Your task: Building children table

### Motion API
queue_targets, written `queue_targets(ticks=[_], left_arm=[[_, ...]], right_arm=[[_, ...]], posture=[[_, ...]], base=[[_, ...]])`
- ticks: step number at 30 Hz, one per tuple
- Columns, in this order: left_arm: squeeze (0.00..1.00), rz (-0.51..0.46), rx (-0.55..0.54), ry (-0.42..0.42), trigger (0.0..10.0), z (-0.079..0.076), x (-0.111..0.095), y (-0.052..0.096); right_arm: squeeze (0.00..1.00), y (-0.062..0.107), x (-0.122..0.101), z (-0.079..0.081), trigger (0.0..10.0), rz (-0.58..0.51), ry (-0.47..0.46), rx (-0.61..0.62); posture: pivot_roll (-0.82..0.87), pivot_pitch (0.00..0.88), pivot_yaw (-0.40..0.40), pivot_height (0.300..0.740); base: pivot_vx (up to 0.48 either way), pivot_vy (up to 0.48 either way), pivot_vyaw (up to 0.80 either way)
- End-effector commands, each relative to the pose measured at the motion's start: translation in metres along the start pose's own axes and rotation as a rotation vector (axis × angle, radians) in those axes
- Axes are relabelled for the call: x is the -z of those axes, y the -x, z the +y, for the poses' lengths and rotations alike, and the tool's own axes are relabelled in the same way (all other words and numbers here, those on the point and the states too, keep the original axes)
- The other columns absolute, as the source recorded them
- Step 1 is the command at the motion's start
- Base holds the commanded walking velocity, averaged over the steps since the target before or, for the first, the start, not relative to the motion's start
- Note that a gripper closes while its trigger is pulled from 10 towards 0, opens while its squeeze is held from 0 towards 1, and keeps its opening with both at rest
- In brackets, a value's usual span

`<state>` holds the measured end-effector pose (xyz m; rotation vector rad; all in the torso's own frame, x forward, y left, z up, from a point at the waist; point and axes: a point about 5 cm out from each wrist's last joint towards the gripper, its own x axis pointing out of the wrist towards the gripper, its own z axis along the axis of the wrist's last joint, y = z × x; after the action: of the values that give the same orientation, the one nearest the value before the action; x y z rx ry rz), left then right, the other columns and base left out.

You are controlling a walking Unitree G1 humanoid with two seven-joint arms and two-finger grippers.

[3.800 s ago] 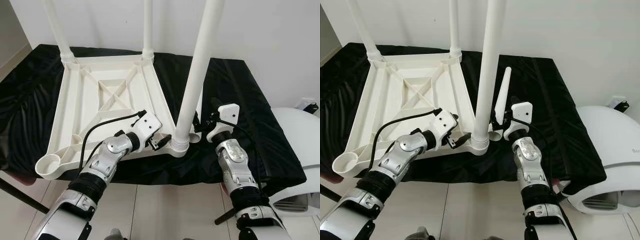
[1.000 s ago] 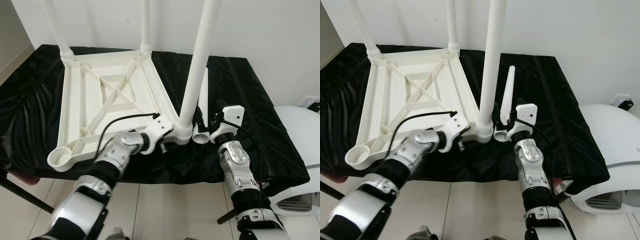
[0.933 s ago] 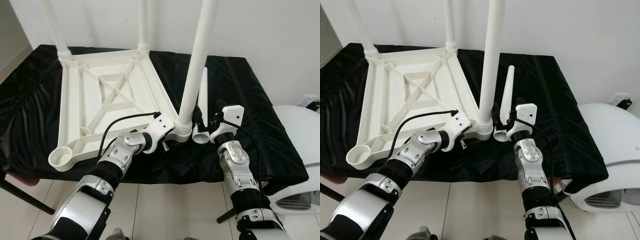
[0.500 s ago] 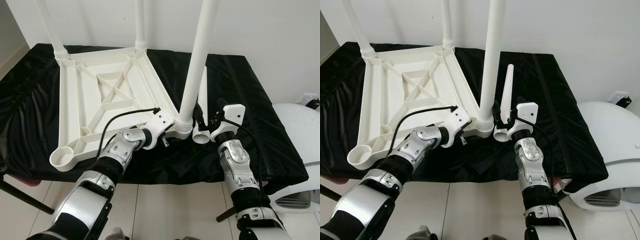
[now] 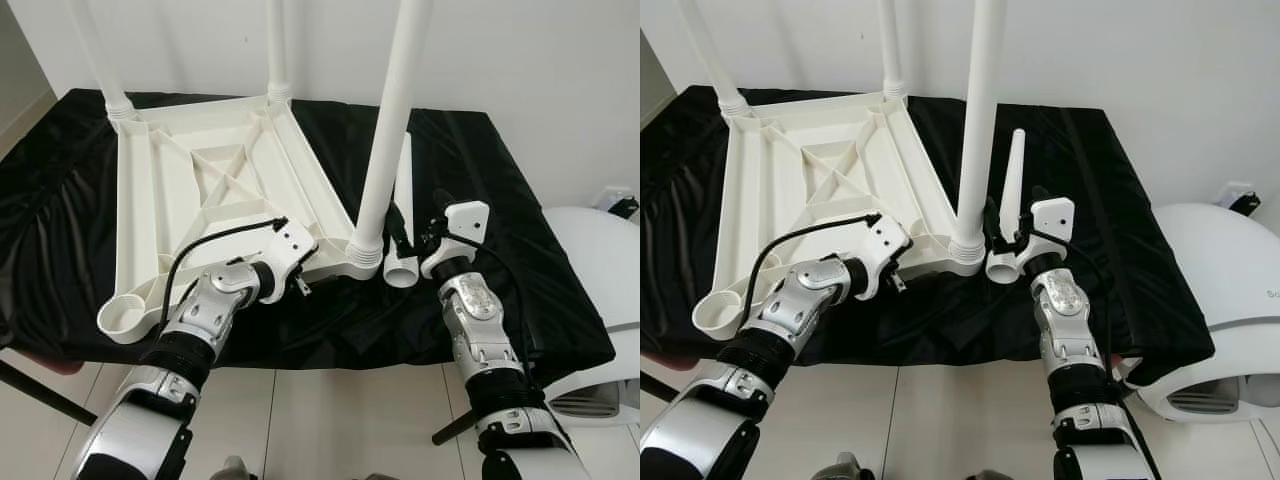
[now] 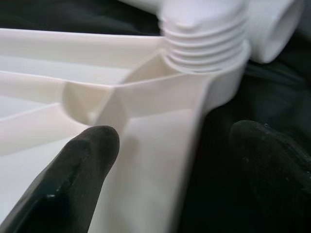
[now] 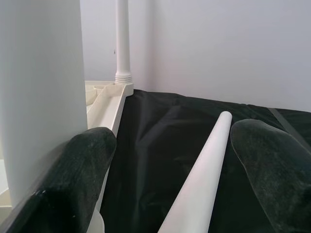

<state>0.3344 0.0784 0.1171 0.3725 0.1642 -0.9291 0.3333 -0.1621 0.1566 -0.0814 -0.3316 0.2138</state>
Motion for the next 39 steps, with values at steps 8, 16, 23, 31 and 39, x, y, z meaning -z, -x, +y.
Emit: queue_targets(ticks=[8, 16, 23, 31, 39], left_arm=[[0.0, 0.051, 0.128, -0.019, 10.0, -0.017, 0.013, 0.001], [0.0, 0.003, 0.19, -0.11, 10.0, -0.02, -0.008, 0.002], [0.0, -0.044, 0.102, -0.081, 10.0, -0.011, -0.017, -0.003], [0.0, -0.044, 0.11, -0.074, 10.0, -0.014, -0.017, -0.004], [0.0, 0.025, 0.131, -0.041, 10.0, -0.015, -0.003, 0.0]], right_arm=[[0.0, -0.004, -0.002, 0.002, 10.0, -0.007, 0.003, -0.021], [0.0, -0.005, -0.003, 0.002, 10.0, -0.009, 0.006, -0.029], [0.0, -0.004, -0.002, 0.002, 10.0, -0.008, 0.003, -0.018], [0.0, -0.004, -0.002, 0.002, 10.0, -0.008, 0.001, -0.014], [0.0, -0.003, -0.002, 0.001, 10.0, -0.007, 0.002, -0.015]], posture=[[0.01, 0.0, -0.033, 0.74], [0.01, 0.0, -0.034, 0.74], [0.0, 0.0, -0.03, 0.74], [0.01, 0.0, -0.031, 0.74], [0.01, 0.002, -0.027, 0.74]], base=[[0.0, 0.0, 0.0], [0.0, 0.0, 0.0], [0.0, 0.0, 0.0], [0.0, 0.0, 0.0], [0.0, 0.0, 0.0]])
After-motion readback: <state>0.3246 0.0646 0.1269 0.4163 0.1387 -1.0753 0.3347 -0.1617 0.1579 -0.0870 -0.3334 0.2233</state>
